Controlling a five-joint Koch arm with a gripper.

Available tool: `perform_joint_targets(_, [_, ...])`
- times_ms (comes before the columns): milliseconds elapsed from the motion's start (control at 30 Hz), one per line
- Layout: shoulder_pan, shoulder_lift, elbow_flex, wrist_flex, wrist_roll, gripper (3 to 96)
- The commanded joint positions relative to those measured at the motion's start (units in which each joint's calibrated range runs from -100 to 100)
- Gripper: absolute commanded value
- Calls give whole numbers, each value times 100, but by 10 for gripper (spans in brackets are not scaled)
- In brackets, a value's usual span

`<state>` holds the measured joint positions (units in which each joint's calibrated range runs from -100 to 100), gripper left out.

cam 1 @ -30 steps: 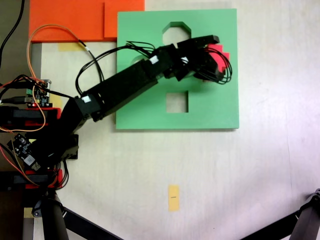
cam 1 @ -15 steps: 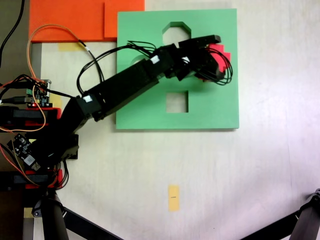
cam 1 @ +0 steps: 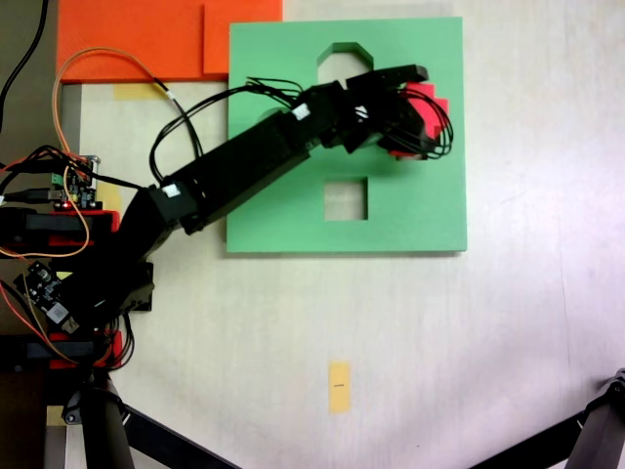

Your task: Put the cross columnar block into the corresponding hole

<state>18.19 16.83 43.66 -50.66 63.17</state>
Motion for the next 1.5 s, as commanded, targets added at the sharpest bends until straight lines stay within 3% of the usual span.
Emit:
perform_joint_targets(33, [156, 21, 131, -13, 68, 437])
perform_joint_targets(1033, [-39, -188, 141, -707, 264, 436])
perform_joint_targets(1500, [-166, -1459, 141, -1207, 230, 429])
